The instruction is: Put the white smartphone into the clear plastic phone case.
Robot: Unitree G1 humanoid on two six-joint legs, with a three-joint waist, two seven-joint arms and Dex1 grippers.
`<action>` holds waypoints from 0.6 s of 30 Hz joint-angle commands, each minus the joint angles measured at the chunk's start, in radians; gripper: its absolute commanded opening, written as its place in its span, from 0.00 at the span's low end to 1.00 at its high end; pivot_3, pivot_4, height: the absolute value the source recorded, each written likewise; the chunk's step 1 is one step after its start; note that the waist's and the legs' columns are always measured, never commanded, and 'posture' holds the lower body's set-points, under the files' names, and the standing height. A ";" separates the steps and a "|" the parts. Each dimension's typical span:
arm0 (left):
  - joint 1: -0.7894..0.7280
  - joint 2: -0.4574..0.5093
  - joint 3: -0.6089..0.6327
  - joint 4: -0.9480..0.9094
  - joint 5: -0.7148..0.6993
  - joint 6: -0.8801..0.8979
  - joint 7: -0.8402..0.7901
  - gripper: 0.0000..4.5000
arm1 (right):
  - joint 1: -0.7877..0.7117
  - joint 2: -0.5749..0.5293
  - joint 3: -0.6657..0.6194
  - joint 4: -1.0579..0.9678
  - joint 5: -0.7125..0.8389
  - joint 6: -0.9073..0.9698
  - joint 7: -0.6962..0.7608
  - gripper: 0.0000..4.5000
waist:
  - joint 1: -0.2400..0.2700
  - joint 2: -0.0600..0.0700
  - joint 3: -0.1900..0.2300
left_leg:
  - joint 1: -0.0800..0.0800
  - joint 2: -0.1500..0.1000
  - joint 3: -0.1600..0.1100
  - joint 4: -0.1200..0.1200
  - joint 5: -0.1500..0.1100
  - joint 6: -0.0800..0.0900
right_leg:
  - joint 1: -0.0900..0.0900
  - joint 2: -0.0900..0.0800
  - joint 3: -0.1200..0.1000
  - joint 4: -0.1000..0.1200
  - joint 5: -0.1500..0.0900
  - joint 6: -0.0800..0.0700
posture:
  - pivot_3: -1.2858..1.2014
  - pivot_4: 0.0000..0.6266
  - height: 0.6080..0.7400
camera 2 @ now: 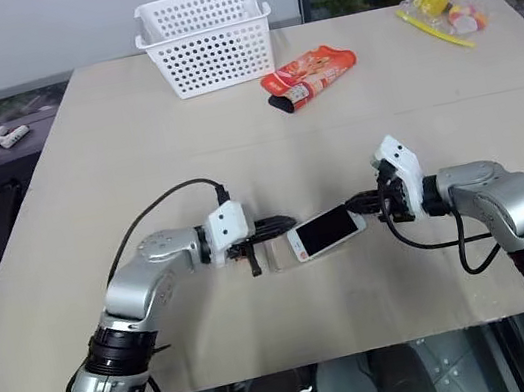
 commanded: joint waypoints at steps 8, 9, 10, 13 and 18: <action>-0.031 -0.001 -0.080 0.142 0.092 -0.060 -0.002 0.00 | -0.027 -0.019 -0.090 0.019 0.007 -0.003 -0.022 0.02 | 0.006 0.000 0.000 | 0.000 0.000 0.001 0.001 0.000 0.000 | 0.000 0.000 0.000 0.000 0.000 0.000 | 0.52 0.24 1.00; -0.034 0.004 -0.091 0.155 0.106 -0.074 -0.004 0.00 | -0.028 -0.020 -0.095 0.023 0.006 -0.003 -0.023 0.02 | 0.006 0.000 0.000 | 0.001 0.000 0.001 0.001 0.000 0.000 | 0.001 0.000 0.000 0.000 0.000 0.000 | 0.52 0.24 1.00; -0.034 0.006 -0.098 0.163 0.112 -0.083 -0.008 0.00 | -0.029 -0.022 -0.100 0.027 0.005 -0.004 -0.023 0.02 | 0.006 0.000 -0.001 | 0.001 0.000 0.001 0.001 0.000 0.000 | 0.001 0.000 0.000 0.000 0.000 0.000 | 0.52 0.24 1.00; -0.034 0.004 -0.098 0.165 0.107 -0.089 -0.015 0.00 | -0.027 -0.034 -0.106 0.040 -0.001 -0.003 -0.018 0.02 | 0.006 0.000 -0.001 | 0.001 0.000 0.001 0.002 0.000 0.000 | 0.001 0.000 0.000 0.001 0.000 0.000 | 0.52 0.24 1.00; -0.045 0.002 -0.100 0.166 0.113 -0.122 -0.025 0.00 | -0.023 -0.050 -0.097 0.050 -0.010 -0.008 -0.006 0.02 | 0.005 0.000 -0.001 | 0.001 0.000 0.001 0.002 0.000 0.000 | 0.001 0.000 0.001 0.001 0.000 0.000 | 0.52 0.24 1.00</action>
